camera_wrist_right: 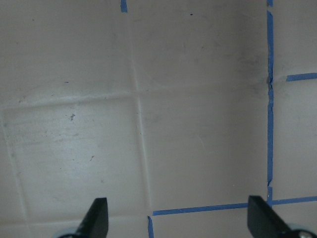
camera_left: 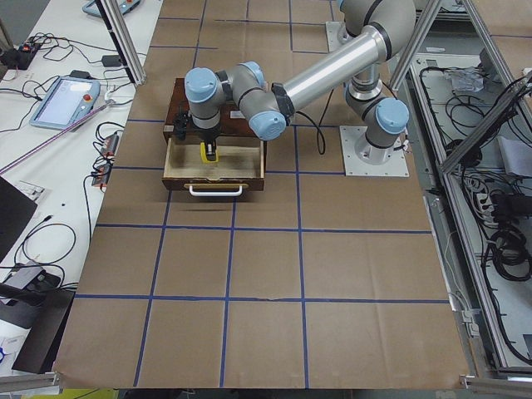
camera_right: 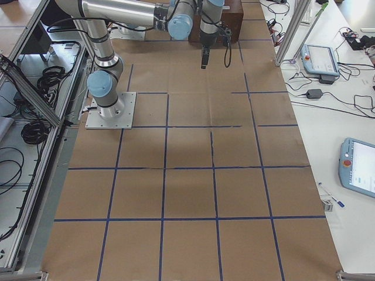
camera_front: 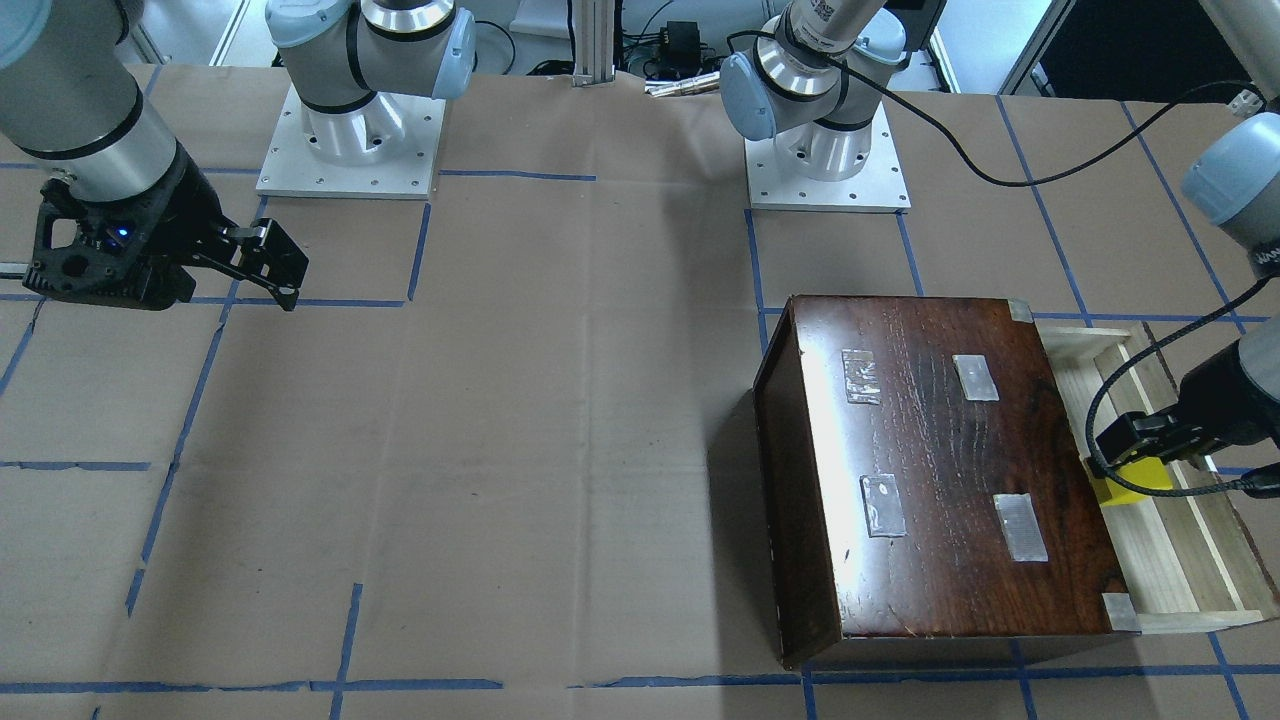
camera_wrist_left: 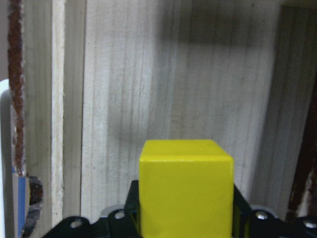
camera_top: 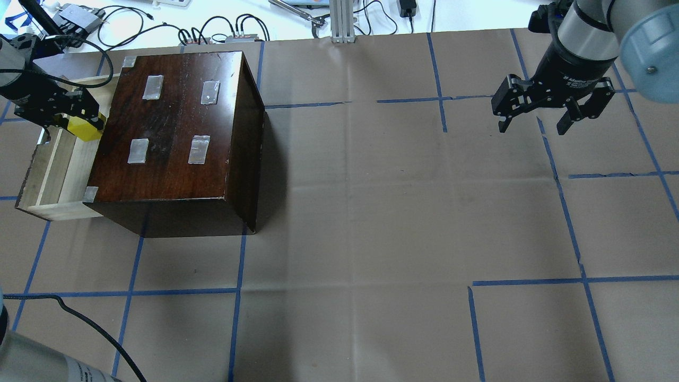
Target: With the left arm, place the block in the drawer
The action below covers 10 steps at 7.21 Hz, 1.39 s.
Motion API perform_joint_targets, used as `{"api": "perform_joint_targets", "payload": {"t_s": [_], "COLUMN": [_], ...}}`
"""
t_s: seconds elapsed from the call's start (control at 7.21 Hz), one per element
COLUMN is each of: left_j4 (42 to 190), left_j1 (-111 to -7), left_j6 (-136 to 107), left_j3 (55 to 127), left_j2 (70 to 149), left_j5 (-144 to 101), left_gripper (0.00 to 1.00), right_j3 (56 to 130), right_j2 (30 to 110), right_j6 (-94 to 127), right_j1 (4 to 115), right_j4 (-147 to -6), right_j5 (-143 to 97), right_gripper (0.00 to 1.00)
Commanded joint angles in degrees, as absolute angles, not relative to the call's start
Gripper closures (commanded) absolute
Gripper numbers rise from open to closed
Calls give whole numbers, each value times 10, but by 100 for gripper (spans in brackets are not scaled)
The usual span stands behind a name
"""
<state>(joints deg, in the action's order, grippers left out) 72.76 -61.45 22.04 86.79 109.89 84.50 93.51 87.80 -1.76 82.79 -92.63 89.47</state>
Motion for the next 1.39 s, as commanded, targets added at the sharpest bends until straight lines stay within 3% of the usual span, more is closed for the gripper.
{"api": "perform_joint_targets", "payload": {"t_s": [0.0, 0.55, 1.25], "left_j4": [733, 777, 804], "left_j1": [-614, -622, -745], "left_j6": [221, 168, -18], "left_j3": [853, 870, 924], "left_j2": [1081, 1007, 912], "left_j5": [845, 844, 846], "left_gripper": [1, 1, 1], "right_j3": [935, 934, 935], "right_j2": [878, 878, 878], "right_j6": [-18, -18, -18], "right_j1": [828, 828, 828], "right_j4": [-926, -926, -926], "right_j5": [895, 895, 895], "right_gripper": [0, 0, 0]}}
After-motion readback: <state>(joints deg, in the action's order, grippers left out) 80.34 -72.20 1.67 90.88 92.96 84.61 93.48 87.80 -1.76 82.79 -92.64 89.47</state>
